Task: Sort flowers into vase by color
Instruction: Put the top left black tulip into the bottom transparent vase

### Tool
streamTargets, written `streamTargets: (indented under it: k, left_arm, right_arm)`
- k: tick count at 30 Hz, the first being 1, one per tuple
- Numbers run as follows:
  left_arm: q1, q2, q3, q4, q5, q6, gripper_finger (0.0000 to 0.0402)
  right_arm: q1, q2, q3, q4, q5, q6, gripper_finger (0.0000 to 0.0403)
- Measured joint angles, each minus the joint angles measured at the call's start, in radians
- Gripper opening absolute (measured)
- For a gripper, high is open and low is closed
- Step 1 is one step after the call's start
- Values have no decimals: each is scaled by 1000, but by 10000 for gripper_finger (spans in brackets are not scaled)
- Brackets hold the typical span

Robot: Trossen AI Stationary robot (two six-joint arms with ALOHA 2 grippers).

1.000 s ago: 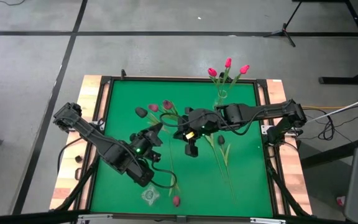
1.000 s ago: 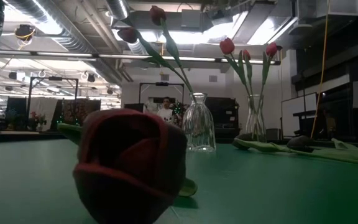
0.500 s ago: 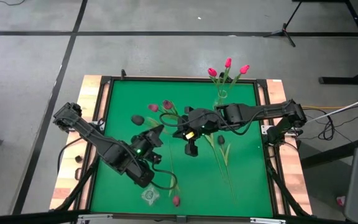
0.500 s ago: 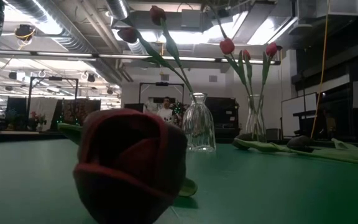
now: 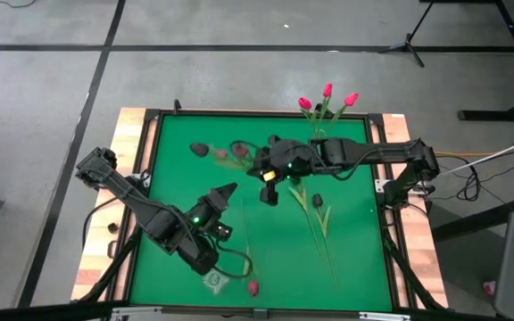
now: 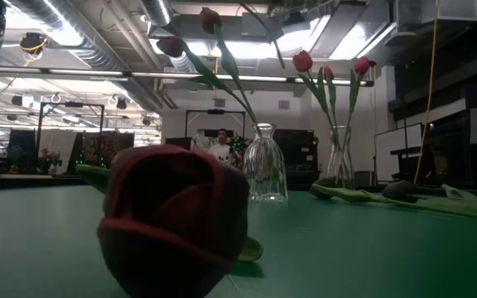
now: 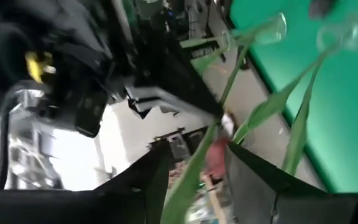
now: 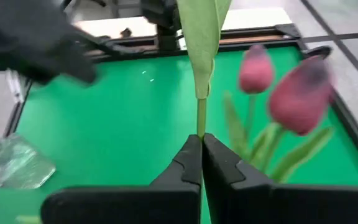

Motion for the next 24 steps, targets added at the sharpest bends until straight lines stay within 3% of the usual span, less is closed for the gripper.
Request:
streamTargets:
  k: [6,13,17,21,24]
  left_arm:
    - [-30,-7,0,-11,4,-319,154]
    - [-54,-92,0,-116,48,-769,133]
    - [-53,-178,0,-195,122,-947,118]
    - [-37,-264,0,-204,276,-959,105]
    - [-6,-308,0,-189,483,-889,98]
  right_arm:
    - [-21,-47,0,11,9,-27,0]
    - [18,-192,0,58,232,-85,0]
    - [97,-271,-2,116,330,-135,0]
    - [197,-309,-24,162,378,-175,0]
    - [261,-310,-54,200,393,-185,0]
